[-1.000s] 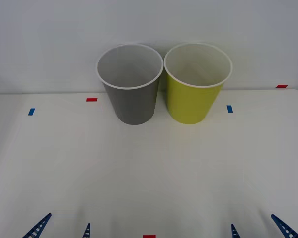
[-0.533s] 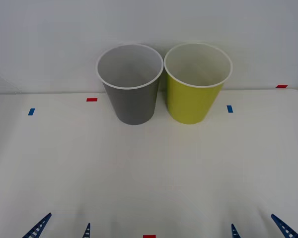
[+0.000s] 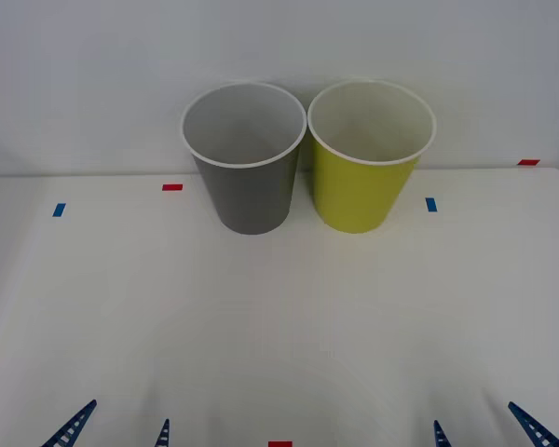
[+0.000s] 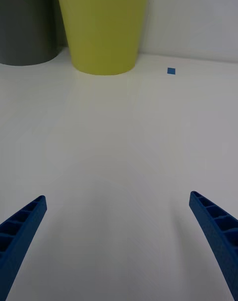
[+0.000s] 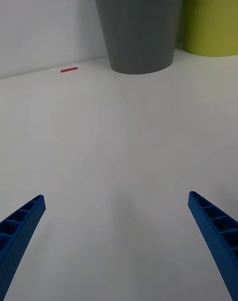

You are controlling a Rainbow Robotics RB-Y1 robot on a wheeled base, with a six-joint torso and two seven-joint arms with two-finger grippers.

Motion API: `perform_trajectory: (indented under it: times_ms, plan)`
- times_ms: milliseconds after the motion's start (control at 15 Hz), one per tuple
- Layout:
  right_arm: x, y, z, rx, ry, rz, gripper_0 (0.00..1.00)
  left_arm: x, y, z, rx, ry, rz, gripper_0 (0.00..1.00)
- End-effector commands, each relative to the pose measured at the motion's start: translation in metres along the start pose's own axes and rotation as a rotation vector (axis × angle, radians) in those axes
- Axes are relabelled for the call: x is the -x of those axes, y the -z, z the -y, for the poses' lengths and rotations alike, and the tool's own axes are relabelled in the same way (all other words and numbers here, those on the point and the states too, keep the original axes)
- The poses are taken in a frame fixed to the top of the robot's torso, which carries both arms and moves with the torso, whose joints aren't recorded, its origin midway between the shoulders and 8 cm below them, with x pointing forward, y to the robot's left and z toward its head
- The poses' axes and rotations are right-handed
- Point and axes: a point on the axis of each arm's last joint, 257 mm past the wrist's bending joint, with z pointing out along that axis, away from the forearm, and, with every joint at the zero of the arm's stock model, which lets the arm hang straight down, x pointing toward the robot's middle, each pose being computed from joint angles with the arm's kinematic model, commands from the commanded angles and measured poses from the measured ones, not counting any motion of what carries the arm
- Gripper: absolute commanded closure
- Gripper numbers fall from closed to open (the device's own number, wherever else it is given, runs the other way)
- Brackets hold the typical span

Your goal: Put cans in the gray bin and PET bottles in the light green bin.

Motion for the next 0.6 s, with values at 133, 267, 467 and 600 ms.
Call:
perform_trajectory:
  times_ms: [133,267,467,600]
  plan:
    - [0.0000,0.0000,0.0000,0.000,0.000,0.000,0.00,0.0000,0.0000,0.0000,0.000,0.000,0.000,0.00]
    - [0.0000,0.0000,0.0000,0.000,0.000,0.000,0.00,0.0000,0.0000,0.0000,0.000,0.000,0.000,0.00]
    - [0.0000,0.0000,0.0000,0.000,0.000,0.000,0.00,0.0000,0.0000,0.0000,0.000,0.000,0.000,0.00]
    - [0.0000,0.0000,0.0000,0.000,0.000,0.000,0.00,0.0000,0.0000,0.0000,0.000,0.000,0.000,0.00]
